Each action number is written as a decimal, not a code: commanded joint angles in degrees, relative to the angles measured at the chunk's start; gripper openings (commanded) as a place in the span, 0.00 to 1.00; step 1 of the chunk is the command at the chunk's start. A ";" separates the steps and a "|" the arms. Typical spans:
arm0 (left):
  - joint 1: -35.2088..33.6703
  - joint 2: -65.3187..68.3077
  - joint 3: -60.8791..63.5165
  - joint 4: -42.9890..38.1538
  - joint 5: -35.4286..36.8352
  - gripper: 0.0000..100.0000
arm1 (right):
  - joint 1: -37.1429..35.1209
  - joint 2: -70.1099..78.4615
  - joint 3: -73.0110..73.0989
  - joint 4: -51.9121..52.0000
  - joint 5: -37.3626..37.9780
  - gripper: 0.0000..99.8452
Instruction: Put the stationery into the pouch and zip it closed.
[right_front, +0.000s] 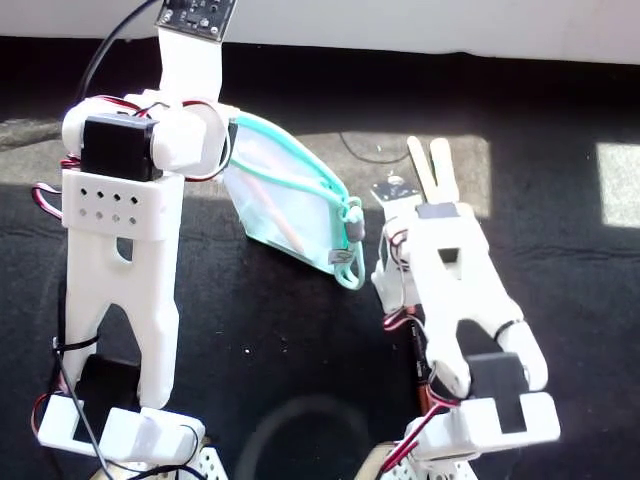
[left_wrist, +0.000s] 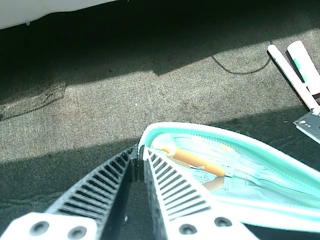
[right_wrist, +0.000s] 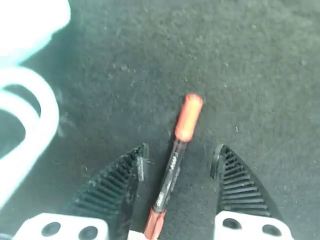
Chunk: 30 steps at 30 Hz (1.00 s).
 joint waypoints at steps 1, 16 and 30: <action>0.40 2.86 3.12 3.16 0.35 0.01 | -0.66 2.24 -2.15 -3.65 -0.70 0.20; 0.31 2.86 3.12 3.16 0.35 0.01 | 0.13 -0.04 -2.07 -5.41 -0.35 0.01; 0.66 2.95 3.12 3.25 0.18 0.01 | -0.22 -49.45 -18.24 -7.60 -0.70 0.01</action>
